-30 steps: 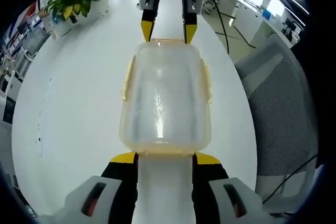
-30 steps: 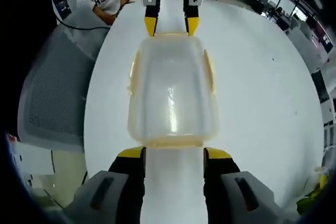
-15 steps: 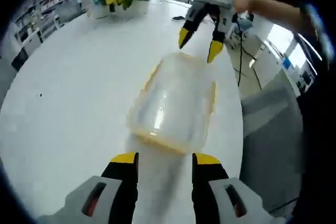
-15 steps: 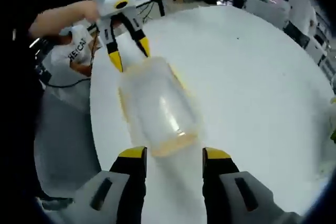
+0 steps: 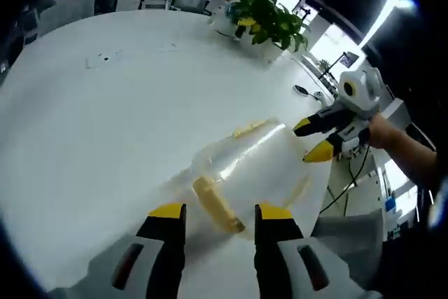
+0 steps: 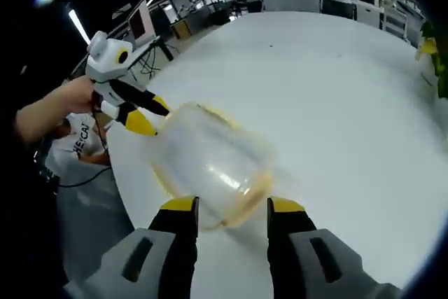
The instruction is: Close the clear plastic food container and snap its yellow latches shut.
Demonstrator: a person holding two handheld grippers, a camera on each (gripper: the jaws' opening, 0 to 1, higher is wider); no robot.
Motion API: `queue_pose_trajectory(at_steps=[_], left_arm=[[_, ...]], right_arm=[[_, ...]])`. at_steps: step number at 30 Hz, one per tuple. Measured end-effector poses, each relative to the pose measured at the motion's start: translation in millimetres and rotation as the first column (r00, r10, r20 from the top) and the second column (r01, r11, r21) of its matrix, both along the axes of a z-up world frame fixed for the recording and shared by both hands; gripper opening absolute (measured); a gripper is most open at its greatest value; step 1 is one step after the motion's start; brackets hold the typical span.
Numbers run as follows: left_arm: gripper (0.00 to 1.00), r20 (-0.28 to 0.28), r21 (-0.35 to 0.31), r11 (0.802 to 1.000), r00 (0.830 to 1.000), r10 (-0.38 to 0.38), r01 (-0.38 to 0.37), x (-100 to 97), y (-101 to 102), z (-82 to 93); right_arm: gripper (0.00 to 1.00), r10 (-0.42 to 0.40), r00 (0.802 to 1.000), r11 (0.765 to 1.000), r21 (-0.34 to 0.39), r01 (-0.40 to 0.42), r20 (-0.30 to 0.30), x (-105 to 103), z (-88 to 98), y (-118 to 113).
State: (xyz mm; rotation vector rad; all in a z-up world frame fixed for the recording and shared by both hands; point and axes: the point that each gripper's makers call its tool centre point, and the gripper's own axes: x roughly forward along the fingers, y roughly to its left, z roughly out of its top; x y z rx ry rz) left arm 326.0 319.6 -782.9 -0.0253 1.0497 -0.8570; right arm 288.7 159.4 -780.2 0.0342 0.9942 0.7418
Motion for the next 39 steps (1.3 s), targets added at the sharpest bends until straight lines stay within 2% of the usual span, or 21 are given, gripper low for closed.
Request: queue_pose_trajectory(at_steps=[2, 5, 11, 17, 20, 21, 22, 23, 24, 25, 32, 34, 36, 38, 39], left_arm=[[0.29, 0.001, -0.015, 1.0, 1.0, -0.001, 0.001, -1.8, -3.9, 1.8], [0.22, 0.036, -0.012, 1.0, 0.999, -0.016, 0.016, 0.0, -10.1, 3.7], [0.22, 0.031, 0.008, 1.0, 0.999, 0.009, -0.01, -0.9, -12.6, 2.6], [0.2, 0.041, 0.01, 1.0, 0.999, 0.012, -0.013, -1.2, -13.3, 2.7], [0.17, 0.025, -0.006, 0.999, 0.998, 0.052, -0.052, -0.9, -14.0, 2.1], [0.16, 0.008, 0.015, 0.997, 0.998, 0.07, -0.07, -2.2, -9.3, -0.8], [0.16, 0.01, -0.005, 0.997, 0.996, 0.083, -0.083, -0.6, -13.4, 1.4], [0.15, 0.013, -0.003, 0.997, 0.997, 0.072, -0.072, -1.1, -14.0, 1.5], [0.15, 0.015, 0.002, 0.997, 0.997, 0.073, -0.073, 0.0, -13.5, -1.0], [0.15, 0.002, 0.0, 0.997, 0.997, 0.078, -0.078, 1.2, -13.9, -2.9], [0.16, 0.011, 0.004, 0.997, 0.997, 0.083, -0.083, 0.3, -14.3, -2.5], [0.17, 0.024, -0.001, 0.997, 0.997, 0.076, -0.076, -0.7, -14.9, -1.2], [0.17, 0.071, 0.013, 0.998, 0.996, 0.059, -0.06, 0.0, -15.9, 0.2], [0.18, 0.16, 0.05, 0.998, 0.987, 0.027, -0.036, 2.1, -16.3, 4.2], [0.18, 0.184, 0.061, 0.998, 0.983, 0.012, -0.024, 2.1, -16.2, 5.8]], right_arm=[[0.33, -0.007, 1.0, 1.0, 0.012, 0.007, -0.007, -0.8, 0.0, 1.0], [0.32, -0.025, 0.999, 0.999, 0.023, 0.026, -0.02, -1.0, 0.0, 1.5], [0.31, -0.001, 1.0, 1.0, 0.017, 0.001, -0.004, -1.1, -0.4, 1.7], [0.29, 0.021, 1.0, 1.0, 0.002, -0.021, -0.02, -0.6, -0.4, 3.0], [0.27, 0.033, 0.999, 0.999, -0.006, -0.033, -0.03, -0.1, -1.2, 2.8], [0.27, 0.057, 0.998, 0.998, -0.002, -0.057, -0.029, -5.3, -3.5, 5.4], [0.26, 0.029, 0.999, 1.0, 0.011, -0.028, -0.036, -5.6, -5.4, 6.2], [0.23, 0.044, 0.998, 0.998, 0.041, -0.042, -0.042, -6.5, -4.1, 9.6], [0.23, 0.024, 1.0, 0.997, 0.067, -0.024, 0.006, 5.8, -1.7, 13.6], [0.23, 0.033, 0.999, 0.999, 0.034, -0.033, -0.014, 7.6, -4.0, 10.0], [0.25, 0.008, 1.0, 0.999, 0.044, -0.007, -0.025, 0.4, -1.9, 6.0], [0.25, 0.004, 1.0, 0.999, 0.045, -0.003, -0.023, -1.5, -1.5, 5.2], [0.26, 0.002, 1.0, 0.999, 0.042, -0.001, -0.019, -2.5, -0.6, 5.0], [0.26, -0.003, 1.0, 0.999, 0.039, 0.004, -0.017, -3.6, 0.1, 4.0], [0.27, -0.007, 1.0, 0.999, 0.037, 0.007, -0.018, -4.3, 0.4, 3.7]])
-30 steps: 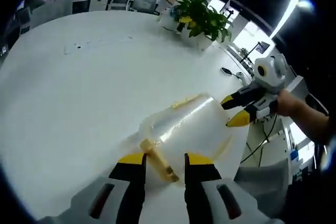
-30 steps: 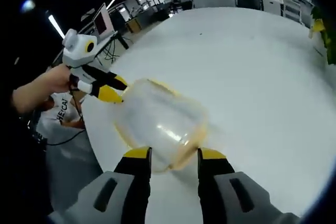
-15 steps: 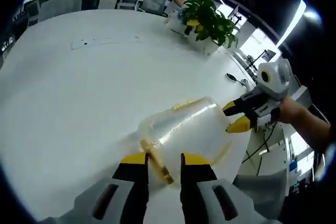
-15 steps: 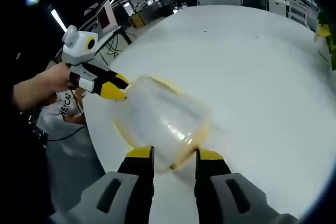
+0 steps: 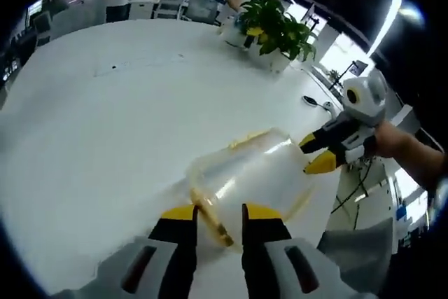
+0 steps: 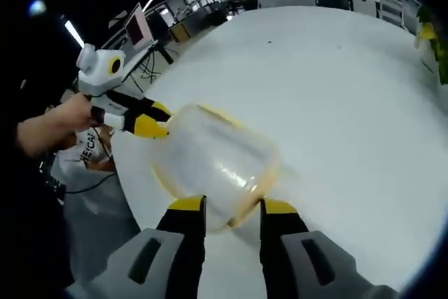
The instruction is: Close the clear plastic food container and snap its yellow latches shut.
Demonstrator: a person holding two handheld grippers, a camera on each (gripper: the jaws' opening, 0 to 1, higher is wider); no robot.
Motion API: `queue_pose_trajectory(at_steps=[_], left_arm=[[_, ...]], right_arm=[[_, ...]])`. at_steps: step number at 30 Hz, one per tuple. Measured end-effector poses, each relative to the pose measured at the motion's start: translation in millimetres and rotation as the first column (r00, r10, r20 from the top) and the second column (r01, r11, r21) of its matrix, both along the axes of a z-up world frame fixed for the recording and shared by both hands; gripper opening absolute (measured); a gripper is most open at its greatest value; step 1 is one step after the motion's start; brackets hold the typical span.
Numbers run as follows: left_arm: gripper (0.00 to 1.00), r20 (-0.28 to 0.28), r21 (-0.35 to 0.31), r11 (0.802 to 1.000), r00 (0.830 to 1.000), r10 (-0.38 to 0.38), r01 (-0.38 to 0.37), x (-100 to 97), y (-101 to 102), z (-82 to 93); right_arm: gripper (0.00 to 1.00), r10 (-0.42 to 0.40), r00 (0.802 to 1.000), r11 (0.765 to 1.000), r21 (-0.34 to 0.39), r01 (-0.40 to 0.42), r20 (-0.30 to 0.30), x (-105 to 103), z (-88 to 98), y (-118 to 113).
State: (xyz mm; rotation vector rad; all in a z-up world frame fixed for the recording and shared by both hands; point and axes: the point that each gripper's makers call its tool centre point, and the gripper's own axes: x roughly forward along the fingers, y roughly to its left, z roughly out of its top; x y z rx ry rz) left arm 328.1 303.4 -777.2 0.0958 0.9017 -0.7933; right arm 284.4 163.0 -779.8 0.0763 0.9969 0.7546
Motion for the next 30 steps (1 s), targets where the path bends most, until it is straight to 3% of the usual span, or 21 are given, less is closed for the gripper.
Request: queue_pose_trajectory(at_steps=[1, 3, 7, 11, 13, 14, 15, 17, 19, 22, 26, 30], left_arm=[[0.19, 0.008, 0.005, 1.0, 1.0, -0.003, 0.003, -0.5, -1.0, 0.3], [0.19, 0.002, 0.002, 1.0, 1.0, 0.001, -0.001, -0.3, -0.5, 0.4], [0.2, 0.003, 0.025, 0.999, 1.0, -0.03, 0.03, -1.6, -1.1, 1.9], [0.21, 0.035, 0.074, 0.994, 0.996, -0.078, 0.076, -2.5, -2.2, 4.1], [0.23, 0.085, 0.124, 0.984, 0.986, -0.142, 0.131, -0.5, -2.1, 6.8], [0.26, 0.146, 0.186, 0.967, 0.968, -0.204, 0.176, 3.2, -0.9, 10.0], [0.28, 0.167, 0.213, 0.959, 0.96, -0.223, 0.186, 4.3, -1.2, 11.7], [0.29, 0.184, 0.267, 0.931, 0.935, -0.304, 0.25, 0.4, -5.3, 13.5], [0.3, 0.19, 0.298, 0.91, 0.916, -0.354, 0.289, -3.7, -9.7, 14.9], [0.29, 0.214, 0.328, 0.88, 0.88, -0.423, 0.343, -6.5, -20.3, 17.7], [0.31, 0.222, 0.319, 0.874, 0.868, -0.444, 0.365, -8.3, -29.8, 20.1], [0.31, 0.249, 0.345, 0.84, 0.822, -0.512, 0.419, -10.6, -39.7, 23.8]], right_arm=[[0.27, -0.009, 1.0, 1.0, -0.016, 0.009, -0.003, 1.8, 0.4, 0.6], [0.28, 0.042, 0.998, 0.996, -0.087, -0.037, 0.051, 1.5, 3.0, -0.6], [0.3, 0.109, 0.992, 0.983, -0.154, -0.098, 0.066, 2.6, 3.2, -0.9], [0.32, 0.168, 0.982, 0.968, -0.205, -0.147, 0.088, 2.8, 4.5, -0.6], [0.33, 0.208, 0.972, 0.955, -0.237, -0.178, 0.106, 4.9, 5.7, -0.5], [0.33, 0.211, 0.973, 0.953, -0.24, -0.183, 0.097, 2.0, 6.3, 0.1], [0.33, 0.228, 0.969, 0.948, -0.251, -0.197, 0.1, 1.3, 6.5, -0.7], [0.4, 0.296, 0.936, 0.916, -0.333, -0.223, 0.188, 12.0, 9.8, -3.6], [0.41, 0.346, 0.917, 0.894, -0.365, -0.259, 0.196, 9.8, 11.1, -2.5], [0.38, 0.378, 0.907, 0.883, -0.368, -0.292, 0.188, 8.5, 11.0, 0.9], [0.38, 0.428, 0.884, 0.869, -0.355, -0.345, 0.19, 8.5, 14.2, 9.7], [0.39, 0.457, 0.859, 0.878, -0.271, -0.395, 0.228, 11.2, 27.2, 31.9]])
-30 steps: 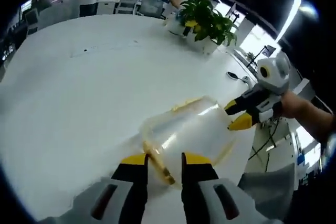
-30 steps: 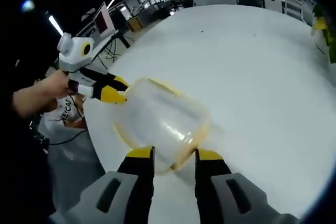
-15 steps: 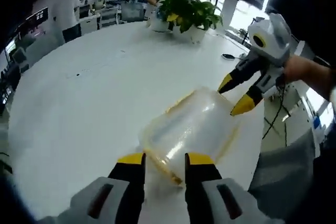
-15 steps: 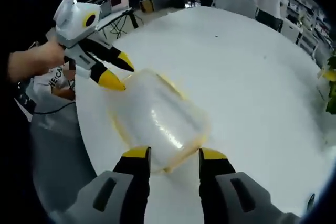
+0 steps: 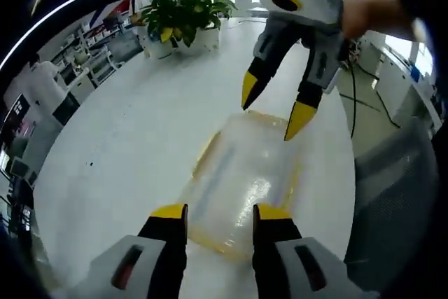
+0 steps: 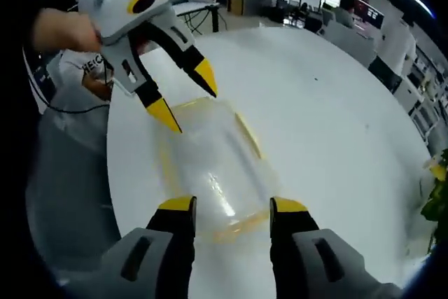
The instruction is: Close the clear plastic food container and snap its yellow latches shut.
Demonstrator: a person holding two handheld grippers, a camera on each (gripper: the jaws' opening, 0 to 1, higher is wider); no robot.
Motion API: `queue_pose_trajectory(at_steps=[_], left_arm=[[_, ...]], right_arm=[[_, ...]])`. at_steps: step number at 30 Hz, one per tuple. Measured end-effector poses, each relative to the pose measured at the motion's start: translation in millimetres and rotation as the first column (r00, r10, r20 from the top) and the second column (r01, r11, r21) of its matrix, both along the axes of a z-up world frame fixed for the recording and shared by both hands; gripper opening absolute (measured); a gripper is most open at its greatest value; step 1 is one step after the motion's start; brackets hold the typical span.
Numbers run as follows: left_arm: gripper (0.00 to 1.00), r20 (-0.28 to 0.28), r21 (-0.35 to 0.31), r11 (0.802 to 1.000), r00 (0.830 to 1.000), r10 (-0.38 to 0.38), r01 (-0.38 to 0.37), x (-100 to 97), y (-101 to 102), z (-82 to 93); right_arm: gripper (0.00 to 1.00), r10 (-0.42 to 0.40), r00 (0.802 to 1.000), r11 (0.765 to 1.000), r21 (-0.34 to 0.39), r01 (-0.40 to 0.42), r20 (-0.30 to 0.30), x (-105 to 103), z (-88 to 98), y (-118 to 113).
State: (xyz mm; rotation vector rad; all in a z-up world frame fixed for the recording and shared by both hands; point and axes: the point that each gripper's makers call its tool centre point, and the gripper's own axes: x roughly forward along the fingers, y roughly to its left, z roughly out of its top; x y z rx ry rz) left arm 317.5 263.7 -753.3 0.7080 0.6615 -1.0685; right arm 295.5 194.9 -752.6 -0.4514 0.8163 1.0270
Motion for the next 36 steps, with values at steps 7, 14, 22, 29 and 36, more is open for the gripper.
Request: queue_pose_trajectory(at_steps=[7, 14, 22, 29, 36], left_arm=[[0.31, 0.015, 0.011, 0.999, 0.999, -0.037, 0.036, -1.1, -7.9, 1.3], [0.31, 0.02, 0.011, 0.997, 0.997, -0.075, 0.075, -10.9, -19.8, 0.2], [0.31, 0.026, 0.016, 0.996, 0.996, -0.084, 0.083, -13.5, -24.4, -0.2], [0.31, 0.023, 0.024, 0.996, 0.996, -0.09, 0.09, -18.6, -25.1, -0.3], [0.36, 0.059, 0.074, 0.988, 0.988, -0.142, 0.137, -29.5, -29.7, -5.9]], right_arm=[[0.36, 0.121, 0.992, 0.992, -0.038, -0.12, 0.02, 1.3, -1.9, 19.3], [0.36, 0.166, 0.986, 0.984, -0.062, -0.164, 0.026, 7.0, -2.8, 28.5], [0.36, 0.194, 0.981, 0.979, -0.075, -0.192, 0.021, 14.5, -2.5, 30.7], [0.36, 0.22, 0.975, 0.972, -0.086, -0.218, 0.02, 19.1, -3.4, 31.7], [0.37, 0.264, 0.964, 0.96, -0.103, -0.261, 0.015, 26.7, -2.2, 33.9]])
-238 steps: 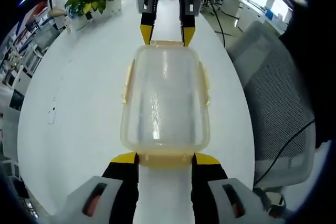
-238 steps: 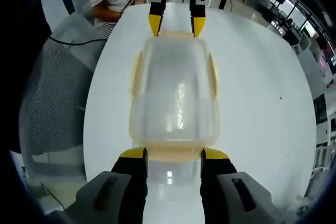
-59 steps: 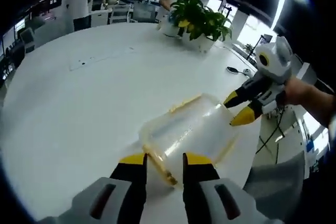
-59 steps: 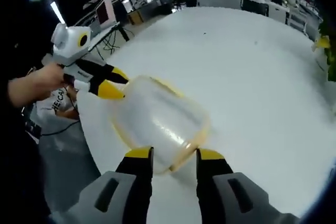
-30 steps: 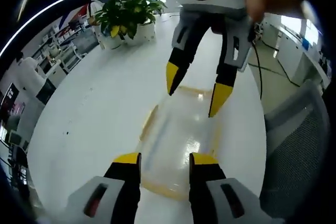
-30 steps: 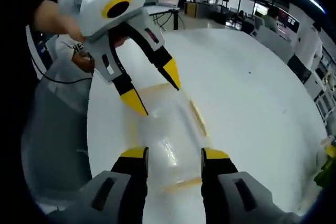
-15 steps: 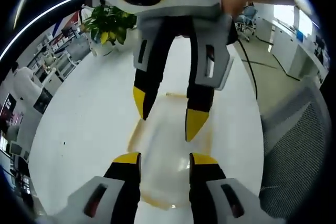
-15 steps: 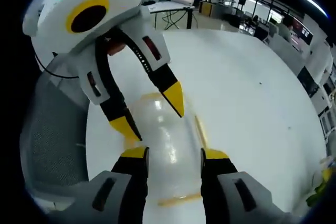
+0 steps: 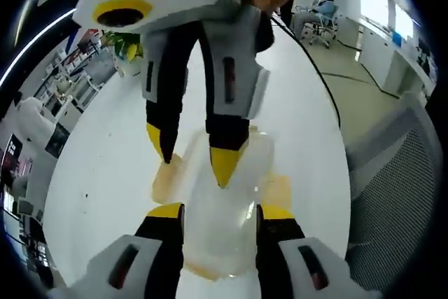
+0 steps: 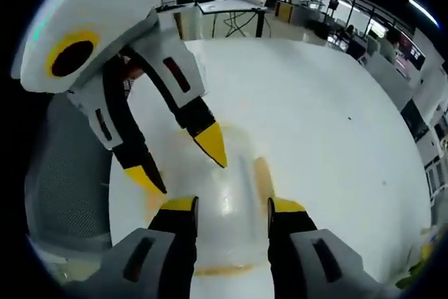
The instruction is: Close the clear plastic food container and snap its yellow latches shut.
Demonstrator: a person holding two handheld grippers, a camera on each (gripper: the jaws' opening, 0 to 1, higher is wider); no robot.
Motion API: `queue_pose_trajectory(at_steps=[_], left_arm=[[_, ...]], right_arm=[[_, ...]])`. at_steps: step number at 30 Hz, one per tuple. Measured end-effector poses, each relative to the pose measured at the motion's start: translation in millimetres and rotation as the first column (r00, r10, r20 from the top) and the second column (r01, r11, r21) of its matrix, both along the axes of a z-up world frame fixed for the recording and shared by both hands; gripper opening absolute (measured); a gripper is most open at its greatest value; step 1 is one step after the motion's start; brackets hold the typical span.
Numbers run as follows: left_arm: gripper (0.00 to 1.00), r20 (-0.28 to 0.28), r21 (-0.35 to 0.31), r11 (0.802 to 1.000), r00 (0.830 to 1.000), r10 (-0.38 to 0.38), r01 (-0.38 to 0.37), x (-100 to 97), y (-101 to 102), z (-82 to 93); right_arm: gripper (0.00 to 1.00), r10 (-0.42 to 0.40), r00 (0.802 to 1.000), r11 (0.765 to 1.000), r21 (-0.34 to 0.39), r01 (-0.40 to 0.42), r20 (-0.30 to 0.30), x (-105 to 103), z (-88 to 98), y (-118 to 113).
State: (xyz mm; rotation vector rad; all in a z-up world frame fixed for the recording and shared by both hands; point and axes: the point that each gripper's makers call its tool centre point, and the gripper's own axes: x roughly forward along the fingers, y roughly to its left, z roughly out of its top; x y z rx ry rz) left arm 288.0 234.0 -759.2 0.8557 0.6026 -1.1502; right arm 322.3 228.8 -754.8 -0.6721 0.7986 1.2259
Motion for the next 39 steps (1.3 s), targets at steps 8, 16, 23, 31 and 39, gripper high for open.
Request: queue_pose_trajectory(at_steps=[8, 16, 23, 31, 39], left_arm=[[0.35, 0.03, 0.017, 1.0, 0.999, -0.018, 0.018, -2.8, -4.1, 1.2], [0.39, 0.047, 0.062, 0.997, 0.997, -0.059, 0.056, -12.5, -6.5, -4.0], [0.39, 0.047, 0.101, 0.993, 0.997, -0.069, 0.064, -17.2, -8.2, -14.0], [0.37, 0.084, 0.148, 0.985, 0.991, -0.107, 0.093, -14.4, -6.6, -21.6], [0.37, 0.124, 0.17, 0.981, 0.986, -0.113, 0.091, -11.5, -9.4, -25.5]], right_arm=[[0.38, 0.041, 0.995, 0.998, -0.051, -0.046, -0.086, 10.0, -10.9, -0.9], [0.39, 0.064, 0.98, 0.995, -0.066, -0.077, -0.188, 11.8, -13.1, 2.2], [0.39, 0.112, 0.967, 0.979, -0.141, -0.146, -0.228, 10.6, -24.1, 1.7], [0.38, 0.15, 0.95, 0.967, -0.158, -0.198, -0.273, 8.6, -25.7, 4.3], [0.36, 0.172, 0.934, 0.928, -0.267, -0.261, -0.314, 7.2, -28.5, 7.3]])
